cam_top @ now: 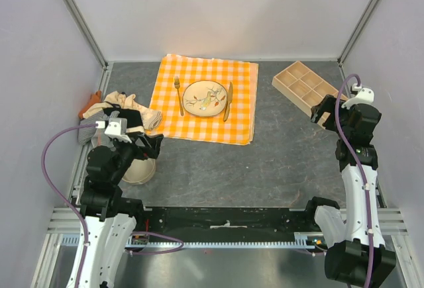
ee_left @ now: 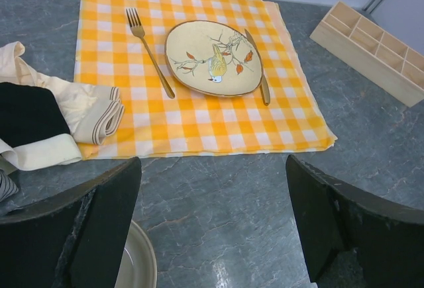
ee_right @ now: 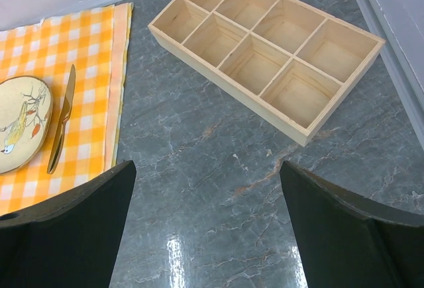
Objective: Roll the underwear
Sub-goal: Pick up the underwear from the corner of the board.
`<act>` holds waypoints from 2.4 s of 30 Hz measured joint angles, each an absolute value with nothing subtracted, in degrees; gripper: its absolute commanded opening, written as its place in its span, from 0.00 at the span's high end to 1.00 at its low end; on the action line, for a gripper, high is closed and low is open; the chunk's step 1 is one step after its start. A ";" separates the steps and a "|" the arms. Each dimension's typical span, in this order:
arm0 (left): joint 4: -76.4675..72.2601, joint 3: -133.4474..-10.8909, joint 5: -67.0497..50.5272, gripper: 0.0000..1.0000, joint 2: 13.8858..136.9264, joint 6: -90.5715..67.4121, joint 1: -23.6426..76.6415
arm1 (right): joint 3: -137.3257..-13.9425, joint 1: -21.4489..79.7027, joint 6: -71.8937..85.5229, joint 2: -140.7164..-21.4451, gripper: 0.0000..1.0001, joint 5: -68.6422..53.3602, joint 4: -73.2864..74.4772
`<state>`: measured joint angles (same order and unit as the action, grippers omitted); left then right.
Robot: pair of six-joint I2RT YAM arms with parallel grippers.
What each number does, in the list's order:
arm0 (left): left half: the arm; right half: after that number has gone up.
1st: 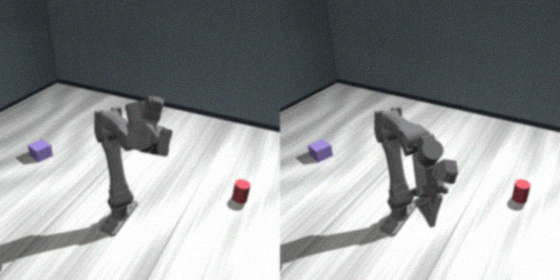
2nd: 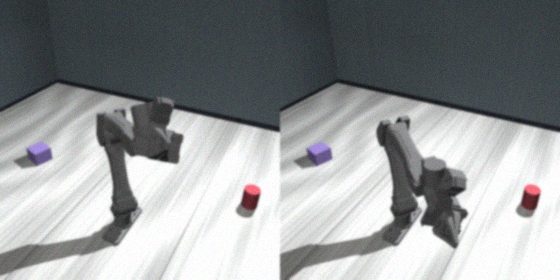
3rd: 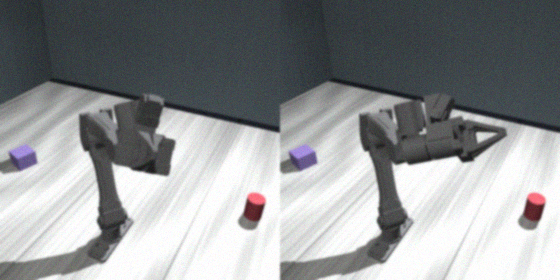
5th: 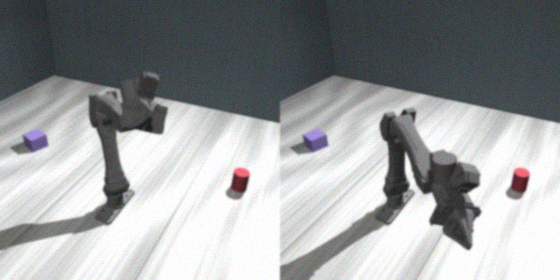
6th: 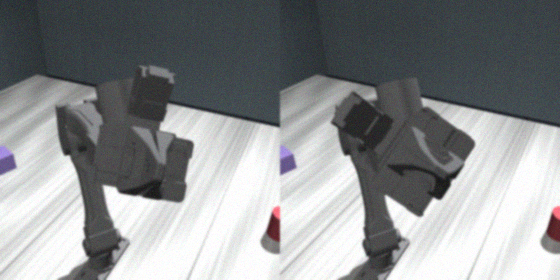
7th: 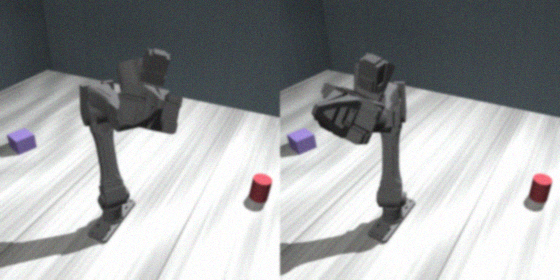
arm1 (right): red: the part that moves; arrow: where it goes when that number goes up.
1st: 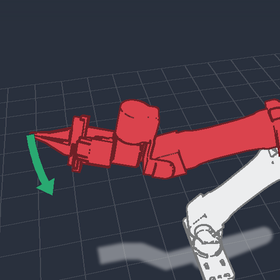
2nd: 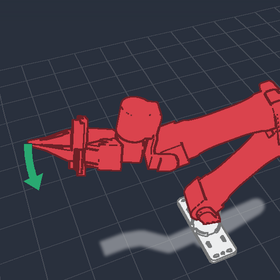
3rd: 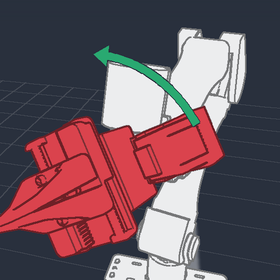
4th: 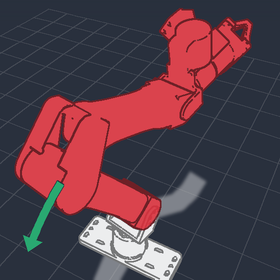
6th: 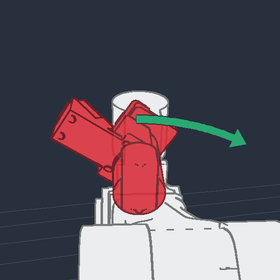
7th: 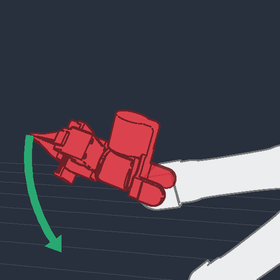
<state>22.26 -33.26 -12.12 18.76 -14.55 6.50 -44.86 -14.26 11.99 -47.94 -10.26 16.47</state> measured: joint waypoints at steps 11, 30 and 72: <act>25.10 -40.62 -10.98 0.06 33.69 -14.50 6.50 | -46.54 -11.35 6.09 -52.60 0.02 -20.23 16.80; 33.04 -64.79 10.35 0.24 78.22 -10.13 -2.98 | -49.50 8.93 -19.18 -63.92 0.02 -39.77 24.34; 45.12 -82.91 12.40 0.98 62.15 -6.24 -3.99 | -49.69 15.57 -24.34 -67.64 0.02 -37.95 29.80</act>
<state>45.12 -82.91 12.40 62.15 -6.24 -3.99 -49.69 15.57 -24.34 -67.64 -37.95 29.80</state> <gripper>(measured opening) 0.033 0.982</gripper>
